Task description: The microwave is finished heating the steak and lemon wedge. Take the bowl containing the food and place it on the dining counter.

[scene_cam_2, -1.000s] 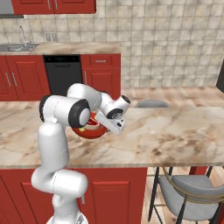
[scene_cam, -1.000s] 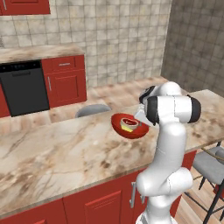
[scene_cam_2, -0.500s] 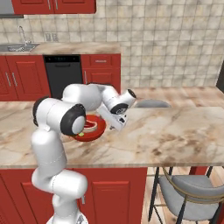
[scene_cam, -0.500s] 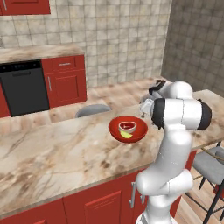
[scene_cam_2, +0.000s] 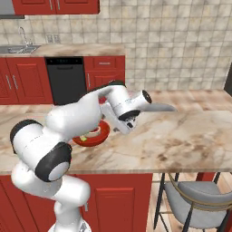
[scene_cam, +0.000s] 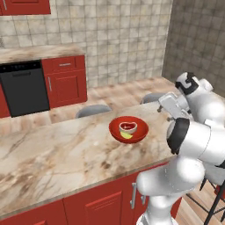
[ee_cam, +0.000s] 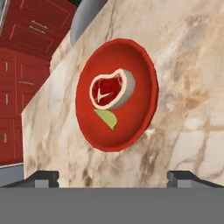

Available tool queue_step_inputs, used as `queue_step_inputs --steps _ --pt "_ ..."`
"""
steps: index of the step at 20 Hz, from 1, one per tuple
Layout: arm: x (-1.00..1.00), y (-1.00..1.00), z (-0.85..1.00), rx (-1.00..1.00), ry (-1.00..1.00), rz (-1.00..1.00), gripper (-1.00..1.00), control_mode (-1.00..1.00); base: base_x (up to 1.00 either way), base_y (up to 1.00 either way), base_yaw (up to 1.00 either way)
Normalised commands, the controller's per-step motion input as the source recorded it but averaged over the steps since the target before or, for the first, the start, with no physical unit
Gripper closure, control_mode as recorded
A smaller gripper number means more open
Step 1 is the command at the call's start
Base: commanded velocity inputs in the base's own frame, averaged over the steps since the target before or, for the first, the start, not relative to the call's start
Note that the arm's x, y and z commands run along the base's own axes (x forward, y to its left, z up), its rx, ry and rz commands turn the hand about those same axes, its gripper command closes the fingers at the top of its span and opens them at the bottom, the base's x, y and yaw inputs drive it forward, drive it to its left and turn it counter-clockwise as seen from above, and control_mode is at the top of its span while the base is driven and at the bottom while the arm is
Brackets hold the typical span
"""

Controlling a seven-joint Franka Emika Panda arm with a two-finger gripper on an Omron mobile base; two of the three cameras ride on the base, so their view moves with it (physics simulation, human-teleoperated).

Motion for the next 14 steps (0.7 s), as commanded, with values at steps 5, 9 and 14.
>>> queue_step_inputs --steps 5,9,14 --pt "-1.00 0.00 0.66 0.00 -0.30 0.00 -1.00 -1.00 0.00 0.00 0.00" --pt "-1.00 0.01 0.49 -0.02 -0.34 0.00 -1.00 -1.00 0.00 0.00 0.00" --pt "-1.00 0.24 0.23 -0.15 -0.48 0.00 -1.00 -1.00 0.00 0.00 0.00"
